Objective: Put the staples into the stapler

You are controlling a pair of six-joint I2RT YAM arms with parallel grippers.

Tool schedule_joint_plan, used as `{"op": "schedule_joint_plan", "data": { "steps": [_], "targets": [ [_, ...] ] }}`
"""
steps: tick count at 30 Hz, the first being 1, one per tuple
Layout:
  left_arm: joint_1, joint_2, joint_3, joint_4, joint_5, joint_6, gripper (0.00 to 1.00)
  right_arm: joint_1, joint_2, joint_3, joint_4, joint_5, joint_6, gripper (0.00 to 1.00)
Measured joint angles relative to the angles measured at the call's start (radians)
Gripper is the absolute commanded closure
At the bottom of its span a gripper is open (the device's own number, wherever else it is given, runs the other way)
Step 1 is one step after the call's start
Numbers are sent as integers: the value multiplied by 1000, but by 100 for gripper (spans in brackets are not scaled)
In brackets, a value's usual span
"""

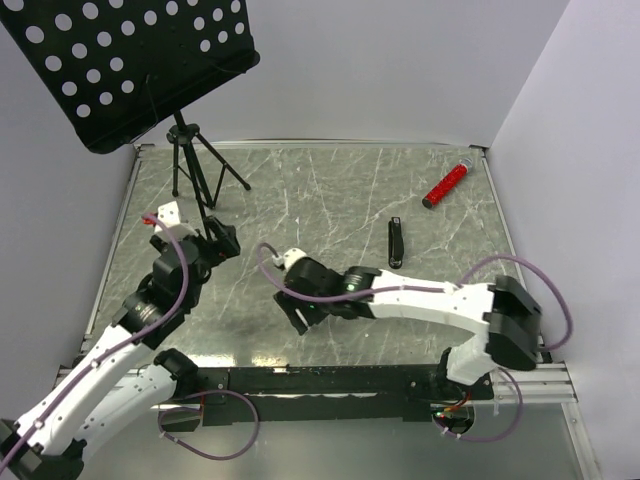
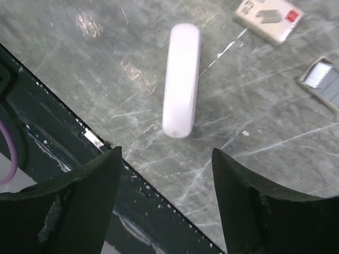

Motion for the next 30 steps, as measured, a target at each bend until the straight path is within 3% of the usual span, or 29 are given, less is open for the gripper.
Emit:
{"op": "schedule_joint_plan", "data": {
  "steps": [6, 13, 18, 20, 22, 30],
  "targets": [
    [2, -75, -92, 119, -65, 146, 1, -9, 192, 196, -168, -16, -10, 31],
    [2, -67, -146, 176, -85, 219, 0, -25, 360, 345, -284, -13, -25, 43],
    [25, -53, -146, 195, -92, 238, 0, -37, 416, 396, -322, -19, -34, 58],
    [40, -53, -146, 199, -92, 246, 1, -46, 428, 401, -321, -32, -37, 72],
    [53, -55, -146, 202, -89, 248, 1, -51, 440, 401, -322, -47, -43, 78],
    [79, -55, -146, 225, -56, 246, 1, -63, 442, 393, -315, -72, -47, 77]
  ]
}}
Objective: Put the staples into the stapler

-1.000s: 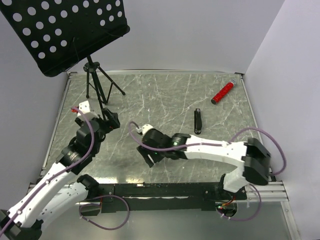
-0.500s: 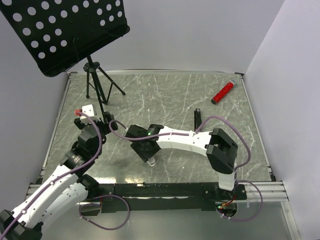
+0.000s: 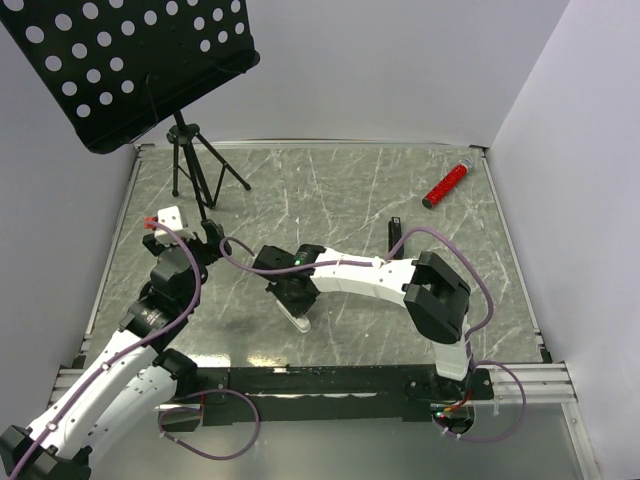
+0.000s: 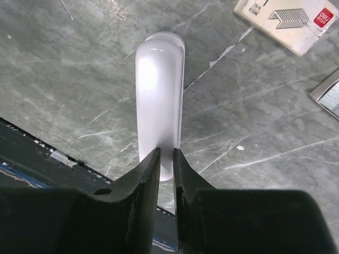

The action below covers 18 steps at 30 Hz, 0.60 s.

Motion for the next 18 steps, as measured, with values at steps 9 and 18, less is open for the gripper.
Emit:
{"op": "schedule_joint_plan", "data": {
  "steps": [9, 18],
  "targets": [
    [6, 1, 0, 2, 6, -1, 1, -1, 0, -21, 18, 0, 0, 78],
    [6, 3, -2, 8, 7, -10, 1, -1, -9, -16, 10, 15, -3, 66]
  ]
}}
